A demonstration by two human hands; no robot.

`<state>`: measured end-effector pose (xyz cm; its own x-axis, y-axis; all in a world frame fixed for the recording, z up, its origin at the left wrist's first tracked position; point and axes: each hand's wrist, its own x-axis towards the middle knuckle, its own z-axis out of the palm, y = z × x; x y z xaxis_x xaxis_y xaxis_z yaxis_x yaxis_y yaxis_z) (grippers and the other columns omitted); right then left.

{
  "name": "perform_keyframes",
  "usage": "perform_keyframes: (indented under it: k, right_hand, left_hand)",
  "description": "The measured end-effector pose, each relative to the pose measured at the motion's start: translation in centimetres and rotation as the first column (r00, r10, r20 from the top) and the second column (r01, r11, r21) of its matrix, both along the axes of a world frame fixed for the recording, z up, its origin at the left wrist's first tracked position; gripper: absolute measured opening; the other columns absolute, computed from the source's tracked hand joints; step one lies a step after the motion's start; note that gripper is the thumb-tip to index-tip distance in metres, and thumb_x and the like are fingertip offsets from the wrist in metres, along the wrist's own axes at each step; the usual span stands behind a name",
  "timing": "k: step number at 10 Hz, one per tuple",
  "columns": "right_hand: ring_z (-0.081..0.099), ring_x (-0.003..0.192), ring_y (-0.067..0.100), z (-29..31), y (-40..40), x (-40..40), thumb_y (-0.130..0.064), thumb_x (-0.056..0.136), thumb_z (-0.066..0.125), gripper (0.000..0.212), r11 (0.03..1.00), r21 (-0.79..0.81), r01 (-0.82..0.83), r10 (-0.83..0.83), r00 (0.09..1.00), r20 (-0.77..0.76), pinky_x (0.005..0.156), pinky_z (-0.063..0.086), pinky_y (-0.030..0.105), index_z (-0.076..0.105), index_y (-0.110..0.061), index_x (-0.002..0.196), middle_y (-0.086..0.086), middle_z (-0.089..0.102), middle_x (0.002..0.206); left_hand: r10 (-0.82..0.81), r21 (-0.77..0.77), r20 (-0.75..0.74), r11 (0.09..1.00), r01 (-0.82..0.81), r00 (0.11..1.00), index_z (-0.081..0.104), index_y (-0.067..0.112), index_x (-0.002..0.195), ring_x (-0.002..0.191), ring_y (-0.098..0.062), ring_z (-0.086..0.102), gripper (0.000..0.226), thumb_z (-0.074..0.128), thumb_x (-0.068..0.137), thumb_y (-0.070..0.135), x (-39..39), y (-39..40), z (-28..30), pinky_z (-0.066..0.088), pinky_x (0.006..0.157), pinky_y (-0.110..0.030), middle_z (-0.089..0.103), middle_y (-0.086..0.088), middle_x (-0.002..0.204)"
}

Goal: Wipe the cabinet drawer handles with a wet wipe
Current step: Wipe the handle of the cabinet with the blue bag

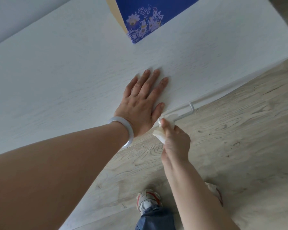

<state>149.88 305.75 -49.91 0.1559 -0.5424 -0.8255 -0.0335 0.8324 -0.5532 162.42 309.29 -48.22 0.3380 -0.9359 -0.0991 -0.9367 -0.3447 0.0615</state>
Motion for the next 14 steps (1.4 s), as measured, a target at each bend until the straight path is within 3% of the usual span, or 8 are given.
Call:
perform_keyframes:
  k: [2,3,6,7,9,11,12,14]
  right_hand:
    - [0.061,0.052,0.003,0.1,-4.5,-1.3,-0.011,0.081,0.074,0.013,0.978,-0.093,0.186,-0.189,0.982,-0.019,0.050,0.046,0.012,0.066,-0.011,0.070,-0.008,0.065,0.056]
    - [0.056,0.050,0.004,-0.1,-2.2,-0.4,-0.015,0.081,0.075,0.018,0.991,-0.125,0.045,-0.058,0.992,-0.110,0.050,0.046,0.014,0.065,-0.013,0.066,-0.005,0.062,0.058]
    - [0.069,0.073,0.007,-0.5,0.8,1.1,-0.014,0.080,0.076,0.011,0.991,0.053,0.119,-0.124,0.987,0.103,0.061,0.050,0.012,0.074,-0.007,0.087,0.003,0.075,0.082]
    - [0.070,0.078,0.009,-0.8,0.5,0.7,-0.013,0.080,0.075,0.008,0.991,0.110,0.074,-0.093,0.981,0.171,0.063,0.051,0.014,0.074,-0.009,0.087,0.003,0.075,0.085]
    - [0.064,0.066,0.014,-1.7,-3.6,-1.7,-0.008,0.075,0.078,0.010,0.963,0.051,-0.265,0.259,0.960,0.105,0.051,0.049,0.020,0.071,-0.002,0.080,0.006,0.068,0.073]
    - [0.063,0.057,0.009,-0.9,-1.2,0.1,-0.004,0.078,0.074,0.007,0.971,0.104,-0.215,0.205,0.974,0.092,0.052,0.049,0.019,0.068,-0.005,0.075,0.002,0.068,0.067]
    - [0.054,0.051,0.011,-0.5,0.3,1.1,0.000,0.082,0.068,0.024,0.951,0.174,-0.255,0.235,0.963,0.132,0.045,0.043,0.015,0.059,-0.009,0.062,0.000,0.058,0.057]
    - [0.058,0.063,0.007,-1.3,-1.8,-1.8,-0.012,0.082,0.072,0.005,0.968,0.229,-0.099,0.071,0.989,0.128,0.059,0.045,0.016,0.067,-0.010,0.082,0.000,0.065,0.074]
  left_hand:
    - [-0.006,-0.006,-0.004,1.000,0.006,1.000,0.017,0.021,0.156,0.151,-0.025,0.007,0.061,0.024,0.101,0.046,0.0,-0.1,0.1,0.010,0.121,-0.047,0.013,-0.006,0.163]
    - [-0.003,-0.004,-0.003,1.000,0.003,1.000,0.016,0.021,0.156,0.151,-0.025,0.006,0.061,0.025,0.101,0.046,0.0,0.1,-0.1,0.010,0.121,-0.047,0.012,-0.005,0.163]
    - [-0.007,-0.004,0.004,1.000,0.007,1.000,0.017,0.021,0.156,0.151,-0.026,0.007,0.060,0.026,0.101,0.045,0.0,-0.1,0.0,0.011,0.121,-0.047,0.013,-0.006,0.163]
    - [-0.009,0.000,0.005,1.000,0.009,1.000,0.016,0.021,0.156,0.151,-0.025,0.006,0.060,0.025,0.101,0.045,0.0,-0.1,0.0,0.011,0.121,-0.047,0.011,-0.006,0.163]
    - [-0.007,0.008,0.014,1.000,0.007,1.000,0.015,0.021,0.156,0.151,-0.025,0.005,0.060,0.025,0.101,0.045,-0.1,-0.1,0.1,0.011,0.121,-0.047,0.011,-0.006,0.163]
    - [0.001,-0.004,0.007,1.000,-0.001,1.000,0.017,0.021,0.156,0.151,-0.025,0.008,0.061,0.025,0.100,0.045,-0.1,-0.2,0.0,0.011,0.121,-0.047,0.013,-0.006,0.163]
    - [0.002,-0.008,0.016,1.000,-0.002,1.000,0.018,0.021,0.156,0.151,-0.025,0.008,0.061,0.026,0.100,0.045,-0.1,-0.2,0.0,0.012,0.121,-0.047,0.014,-0.006,0.163]
    - [-0.014,-0.014,0.012,1.000,0.014,1.000,0.018,0.020,0.156,0.151,-0.025,0.008,0.060,0.025,0.101,0.045,0.0,-0.1,0.0,0.011,0.121,-0.047,0.013,-0.006,0.163]
